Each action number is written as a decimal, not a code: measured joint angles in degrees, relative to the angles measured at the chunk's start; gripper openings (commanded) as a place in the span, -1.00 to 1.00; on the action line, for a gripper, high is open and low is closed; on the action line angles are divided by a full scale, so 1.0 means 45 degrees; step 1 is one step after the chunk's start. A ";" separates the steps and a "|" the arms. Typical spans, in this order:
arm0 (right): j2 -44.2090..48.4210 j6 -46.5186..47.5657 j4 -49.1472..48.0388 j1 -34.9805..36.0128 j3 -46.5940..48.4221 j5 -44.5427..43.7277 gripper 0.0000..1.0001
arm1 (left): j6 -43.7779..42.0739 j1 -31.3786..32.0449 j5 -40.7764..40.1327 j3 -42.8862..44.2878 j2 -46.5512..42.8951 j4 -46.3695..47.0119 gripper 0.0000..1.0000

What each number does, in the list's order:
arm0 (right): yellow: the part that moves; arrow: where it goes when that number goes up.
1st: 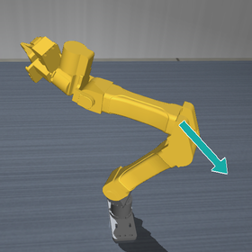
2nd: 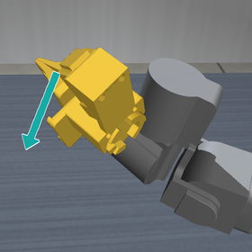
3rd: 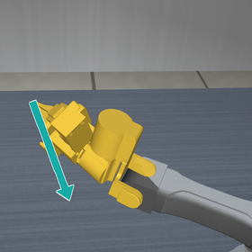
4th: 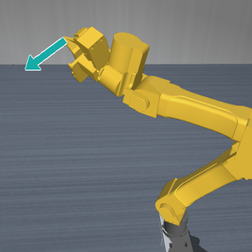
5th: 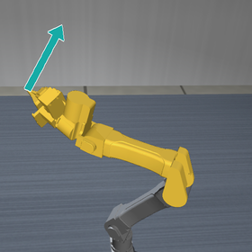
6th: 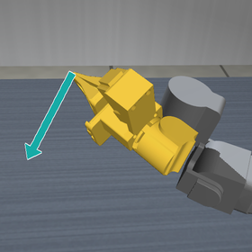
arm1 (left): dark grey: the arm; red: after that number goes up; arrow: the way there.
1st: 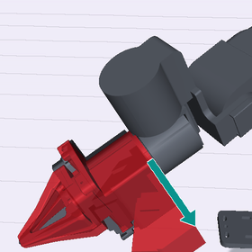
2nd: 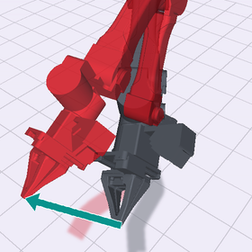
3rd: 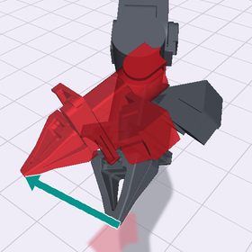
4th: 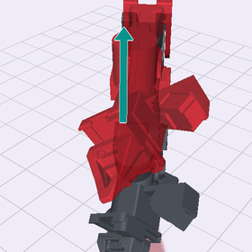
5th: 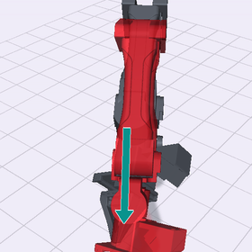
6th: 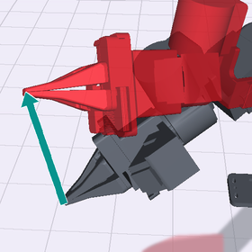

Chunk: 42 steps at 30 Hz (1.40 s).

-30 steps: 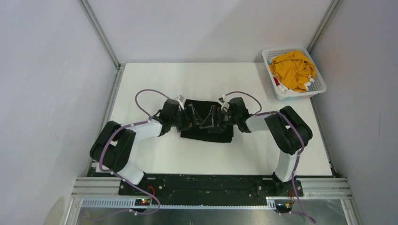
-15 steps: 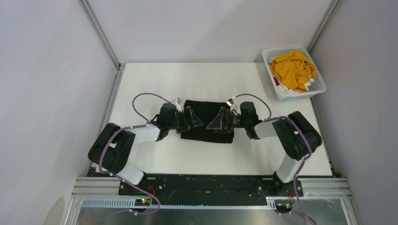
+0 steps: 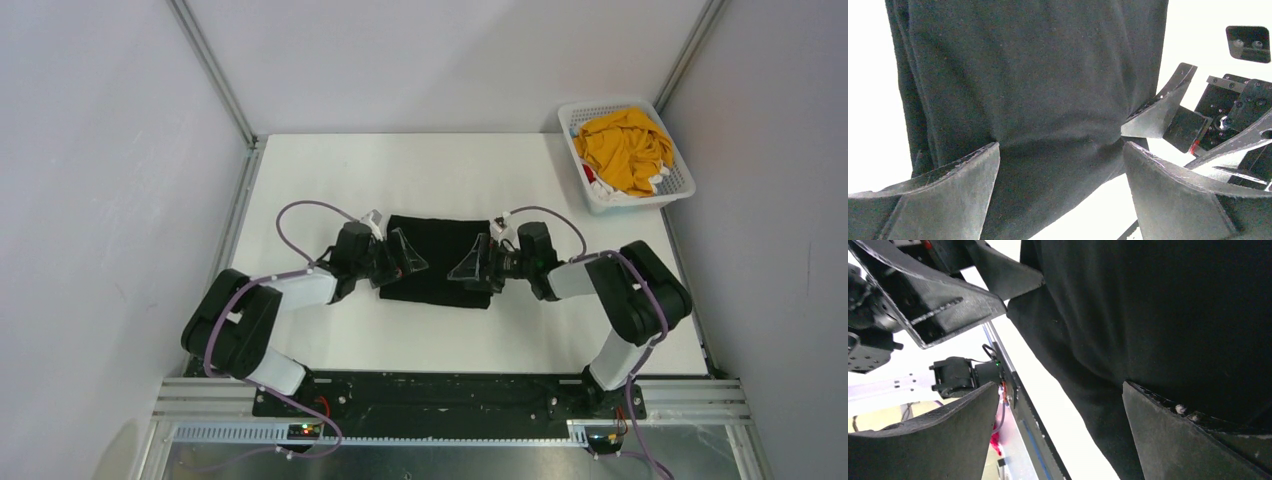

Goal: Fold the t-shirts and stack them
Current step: Smooth out wrinkles on the folded tshirt, then put the neatly folded tshirt into the corner of the board with the left arm

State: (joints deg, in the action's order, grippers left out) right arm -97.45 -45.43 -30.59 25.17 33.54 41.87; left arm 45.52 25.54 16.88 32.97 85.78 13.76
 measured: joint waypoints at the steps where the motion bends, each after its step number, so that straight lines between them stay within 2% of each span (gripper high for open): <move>1: -0.0214 -0.0204 -0.0442 -0.0087 -0.0039 0.0287 0.99 | 0.0000 0.0000 -0.0005 -0.0010 -0.0010 0.0000 0.99; 8: -0.0330 -0.0811 -0.1384 -0.0529 -0.0296 0.0719 0.99 | -0.0083 0.0000 -0.0131 -0.0019 -0.0384 -0.0403 0.99; 12: 0.1462 -0.0461 0.0301 -0.0661 -0.0355 0.0189 0.99 | -0.0364 0.0000 -0.0743 -0.0019 -0.1443 -0.1394 0.99; 17: 0.5144 0.0680 0.3045 -0.0743 0.0019 -0.1297 0.99 | -0.1030 -0.0073 -0.2113 0.0097 -0.2992 -0.2715 0.99; 21: 0.7028 0.1511 0.5022 -0.0869 0.0287 -0.3118 0.99 | -0.1613 -0.0369 -0.3303 0.0816 -0.2652 -0.3779 0.97; 23: 0.7538 0.1783 0.5940 -0.0996 0.0287 -0.3774 0.99 | -0.1836 -0.0481 -0.3551 0.1166 -0.2079 -0.4022 0.89; 29: 0.8349 0.2297 0.8228 -0.1826 0.0287 -0.4692 0.99 | -0.2453 -0.0471 -0.3283 0.2433 0.0510 -0.4580 0.52; 32: 0.8573 0.2463 0.8888 -0.2254 0.0287 -0.4677 0.99 | -0.2608 -0.0228 -0.3415 0.3225 0.1477 -0.4716 0.02; 35: 0.8772 0.2613 0.9345 -0.2550 0.0287 -0.4643 0.99 | -0.2696 0.0117 -0.3934 0.4070 0.2399 -0.4891 -0.33; 37: 0.8922 0.2686 0.9598 -0.2633 0.0287 -0.4726 0.99 | -0.2735 0.0306 -0.4512 0.4629 0.2875 -0.5236 -0.71; 39: 0.9102 0.2778 0.9782 -0.2647 0.0287 -0.5022 0.99 | -0.2720 0.0452 -0.5071 0.5207 0.3313 -0.5552 -0.96; 42: 0.9413 0.2919 0.9913 -0.2647 0.0287 -0.5547 0.99 | -0.2754 0.0636 -0.5955 0.6198 0.3978 -0.6164 -1.00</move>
State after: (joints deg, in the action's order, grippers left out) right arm -55.09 -32.29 14.02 13.26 34.83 16.91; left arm 33.12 28.40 -9.91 60.86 103.68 -13.98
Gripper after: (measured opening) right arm 0.993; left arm 0.035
